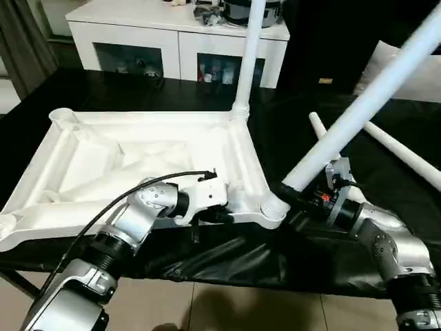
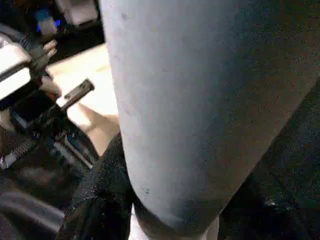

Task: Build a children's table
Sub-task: Insert table leg to table base, then rotate leg to tighten

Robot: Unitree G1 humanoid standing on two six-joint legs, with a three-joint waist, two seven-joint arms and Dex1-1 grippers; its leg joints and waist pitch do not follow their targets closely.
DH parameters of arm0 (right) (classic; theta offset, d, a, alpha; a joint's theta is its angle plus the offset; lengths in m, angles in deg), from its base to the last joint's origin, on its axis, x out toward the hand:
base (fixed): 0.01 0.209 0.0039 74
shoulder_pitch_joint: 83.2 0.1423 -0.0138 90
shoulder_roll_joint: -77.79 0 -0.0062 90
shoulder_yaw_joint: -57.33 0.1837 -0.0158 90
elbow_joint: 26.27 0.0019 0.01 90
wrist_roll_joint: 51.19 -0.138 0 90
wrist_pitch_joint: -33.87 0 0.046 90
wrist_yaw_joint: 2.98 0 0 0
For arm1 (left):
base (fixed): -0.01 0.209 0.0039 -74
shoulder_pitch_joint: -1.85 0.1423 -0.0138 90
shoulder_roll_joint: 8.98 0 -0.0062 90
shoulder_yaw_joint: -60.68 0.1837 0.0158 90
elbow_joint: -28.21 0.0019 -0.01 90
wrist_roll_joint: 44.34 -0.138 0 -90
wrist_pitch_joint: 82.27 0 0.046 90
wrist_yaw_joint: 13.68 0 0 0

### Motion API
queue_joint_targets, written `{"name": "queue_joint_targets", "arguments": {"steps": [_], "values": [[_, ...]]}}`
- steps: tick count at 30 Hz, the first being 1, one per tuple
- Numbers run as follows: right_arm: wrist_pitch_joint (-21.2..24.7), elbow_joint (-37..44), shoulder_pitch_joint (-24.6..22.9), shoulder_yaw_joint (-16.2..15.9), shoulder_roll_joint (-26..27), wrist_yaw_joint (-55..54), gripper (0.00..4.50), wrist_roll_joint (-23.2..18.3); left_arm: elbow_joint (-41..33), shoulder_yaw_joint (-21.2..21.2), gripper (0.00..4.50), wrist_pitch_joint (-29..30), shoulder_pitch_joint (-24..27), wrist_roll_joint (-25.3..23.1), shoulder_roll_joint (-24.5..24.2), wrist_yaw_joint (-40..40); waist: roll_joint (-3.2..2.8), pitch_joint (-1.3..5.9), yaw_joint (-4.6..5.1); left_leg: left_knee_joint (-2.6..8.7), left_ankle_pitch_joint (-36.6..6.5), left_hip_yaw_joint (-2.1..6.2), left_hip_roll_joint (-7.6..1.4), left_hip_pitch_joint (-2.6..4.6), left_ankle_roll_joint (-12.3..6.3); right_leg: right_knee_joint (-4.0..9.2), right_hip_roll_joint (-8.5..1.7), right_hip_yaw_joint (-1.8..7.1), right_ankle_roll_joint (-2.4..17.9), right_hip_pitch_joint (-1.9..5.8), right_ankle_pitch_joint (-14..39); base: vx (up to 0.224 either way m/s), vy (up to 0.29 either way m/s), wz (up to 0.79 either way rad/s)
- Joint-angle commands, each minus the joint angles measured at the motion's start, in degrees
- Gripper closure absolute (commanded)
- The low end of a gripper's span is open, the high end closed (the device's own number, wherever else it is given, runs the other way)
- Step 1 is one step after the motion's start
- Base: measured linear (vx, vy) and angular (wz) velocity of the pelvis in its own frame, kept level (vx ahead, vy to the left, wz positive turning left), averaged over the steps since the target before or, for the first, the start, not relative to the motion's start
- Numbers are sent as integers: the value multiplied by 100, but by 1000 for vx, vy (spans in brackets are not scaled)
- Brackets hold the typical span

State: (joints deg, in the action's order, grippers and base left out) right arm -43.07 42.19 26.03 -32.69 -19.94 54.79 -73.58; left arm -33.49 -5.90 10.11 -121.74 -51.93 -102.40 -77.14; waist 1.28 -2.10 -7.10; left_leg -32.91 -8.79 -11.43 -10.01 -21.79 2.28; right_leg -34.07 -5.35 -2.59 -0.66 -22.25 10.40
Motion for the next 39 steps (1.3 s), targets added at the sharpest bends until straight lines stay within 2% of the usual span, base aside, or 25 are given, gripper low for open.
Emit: {"name": "queue_joint_targets", "arguments": {"steps": [1, 2, 3, 4, 6, 8, 10, 13, 17, 23, 31, 34, 35, 36, 38, 39], "values": [[28, -254, -238, -300, -251, 37, 262, 608, 114, 153, 450, -48, 46, -167, -65, -77, -35, 289, 22, 459, -2340, 186, -350, 191, 143, 450, -340, 189, 1065, 102, 1716, 0, 0, 0], [-35, -253, -232, -439, -298, 82, 262, 731, 119, 172, 450, -68, 42, -179, -90, -104, -39, 292, 19, 460, -2311, 183, -350, 190, 132, 440, -340, 189, 1100, 112, 1605, 0, 0, 0], [-61, -267, -217, -504, -309, 98, 262, 797, 113, 180, 450, -74, 41, -180, -103, -118, -12, 289, 27, 458, -2289, 178, -347, 181, 111, 432, -335, 188, 1126, 121, 1547, 0, 0, 0], [-61, -267, -217, -504, -309, 98, 262, 797, 113, 180, 450, -74, 41, -180, -103, -118, -16, 289, 24, 460, -2282, 181, -346, 177, 105, 428, -342, 187, 1131, 126, 1557, 0, 0, 0], [17, -363, -87, -650, -270, 164, 262, 850, 143, 212, 450, -129, 1, -206, -152, -173, -11, 246, 53, 473, -2490, 186, -334, 186, 117, 479, -354, 188, 1057, 109, 2029, 0, 0, 0], [55, -430, -1, -775, -261, 252, 262, 869, 163, 237, 450, -172, -25, -220, -189, -217, -2, 246, 74, 474, -2684, 214, -340, 213, 167, 509, -377, 188, 972, 95, 2420, 0, 0, 0], [37, -500, 74, -984, -288, 396, 262, 982, 233, 262, 450, -226, -96, -235, -227, -270, -1, 238, 98, 484, -2774, 226, -343, 210, 203, 521, -371, 190, 930, 81, 2537, 0, 0, 0], [36, -511, 100, -1104, -304, 480, 262, 1039, 287, 270, 450, -259, -146, -243, -246, -295, -14, 250, 97, 490, -2782, 224, -348, 224, 227, 522, -369, 204, 929, 74, 2418, 0, 0, 0], [189, -526, 200, -1286, -253, 679, 262, 1069, 514, 250, 450, -343, -340, -244, -270, -354, 7, 275, 93, 497, -2719, 213, -347, 225, 231, 483, -346, 200, 1033, 95, 2002, 0, 0, 0], [184, -607, 246, -1388, -225, 780, 262, 1105, 657, 253, 450, -402, -428, -219, -289, -367, 1, 269, 84, 502, -2753, 213, -353, 228, 230, 480, -355, 198, 1078, 98, 2026, 0, 0, 0], [524, -158, -4, -1087, -64, 216, 262, 917, 388, 3, 450, 254, -220, -8, -172, -111, -4, 255, 79, 527, -2904, 225, -359, 238, 291, 499, -359, 210, 1044, 83, 2146, 0, 0, 0], [828, 7, -77, -737, 248, -1053, 262, 1094, -220, -214, 450, 1242, 113, 76, 6, 395, -26, 216, 113, 541, -3212, 245, -357, 271, 387, 548, -360, 209, 946, 23, 2603, 0, 0, 0], [897, 52, -74, -683, 334, -1297, 262, 1133, -363, -270, 450, 1449, 198, 96, 97, 568, -25, 170, 146, 545, -3504, 264, -344, 306, 446, 598, -354, 191, 823, -23, 3102, 0, 0, 0], [967, 95, -66, -638, 422, -1509, 262, 1160, -489, -331, 450, 1661, 275, 122, 208, 752, -20, 181, 155, 531, -3599, 286, -330, 319, 456, 618, -368, 174, 736, -26, 3339, 0, 0, 0], [1128, 58, 40, -522, 652, -1976, 262, 1194, -649, -416, 450, 1992, 356, 115, 462, 1126, -17, 167, 264, 517, -3876, 353, -300, 353, 473, 730, -365, 92, 393, -52, 4045, 0, 0, 0], [1273, -44, 174, -399, 876, -2445, 262, 1237, -759, -460, 450, 2280, 380, 74, 692, 1432, -18, 175, 319, 541, -3879, 376, -307, 324, 482, 723, -367, 74, 371, -16, 3985, 0, 0, 0]]}}
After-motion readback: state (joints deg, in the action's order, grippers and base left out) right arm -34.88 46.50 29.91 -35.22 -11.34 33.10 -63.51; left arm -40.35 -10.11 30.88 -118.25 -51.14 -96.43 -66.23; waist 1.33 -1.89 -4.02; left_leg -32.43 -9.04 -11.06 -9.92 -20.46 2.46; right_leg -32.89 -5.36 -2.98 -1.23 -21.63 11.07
